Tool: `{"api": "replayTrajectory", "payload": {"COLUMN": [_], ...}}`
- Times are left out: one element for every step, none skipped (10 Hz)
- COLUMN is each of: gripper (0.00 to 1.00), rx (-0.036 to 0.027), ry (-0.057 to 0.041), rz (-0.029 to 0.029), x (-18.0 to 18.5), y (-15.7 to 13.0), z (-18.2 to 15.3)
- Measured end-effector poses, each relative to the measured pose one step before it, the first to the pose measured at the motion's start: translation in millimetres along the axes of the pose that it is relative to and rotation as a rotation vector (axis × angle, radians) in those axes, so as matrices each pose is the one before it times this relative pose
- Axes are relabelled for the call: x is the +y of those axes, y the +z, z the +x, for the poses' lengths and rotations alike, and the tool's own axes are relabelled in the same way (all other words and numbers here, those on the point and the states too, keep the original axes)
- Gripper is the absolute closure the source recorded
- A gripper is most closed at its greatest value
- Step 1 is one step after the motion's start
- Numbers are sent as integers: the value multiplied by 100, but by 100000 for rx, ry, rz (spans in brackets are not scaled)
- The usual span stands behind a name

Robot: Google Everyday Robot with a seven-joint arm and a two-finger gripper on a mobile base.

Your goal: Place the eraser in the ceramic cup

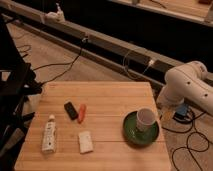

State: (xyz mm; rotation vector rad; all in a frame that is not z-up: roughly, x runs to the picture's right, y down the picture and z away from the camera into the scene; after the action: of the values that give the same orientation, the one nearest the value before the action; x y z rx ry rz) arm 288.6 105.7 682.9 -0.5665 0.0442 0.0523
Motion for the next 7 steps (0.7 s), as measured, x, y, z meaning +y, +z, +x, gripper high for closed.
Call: {"api": "replayTrajectory", "payload": {"gripper": [35,35,35,35,35,35,35], "rx": [5,0,-4,8,-6,-2,0], "ry": [7,-2,1,3,-3,1,-5], "rz": [-3,-7,2,1,0,0,1], "x": [2,3,-1,1,-1,0,0], "y": [1,2,-2,0,0,2,-1], "z": [6,0,-2,3,-2,0,-3]}}
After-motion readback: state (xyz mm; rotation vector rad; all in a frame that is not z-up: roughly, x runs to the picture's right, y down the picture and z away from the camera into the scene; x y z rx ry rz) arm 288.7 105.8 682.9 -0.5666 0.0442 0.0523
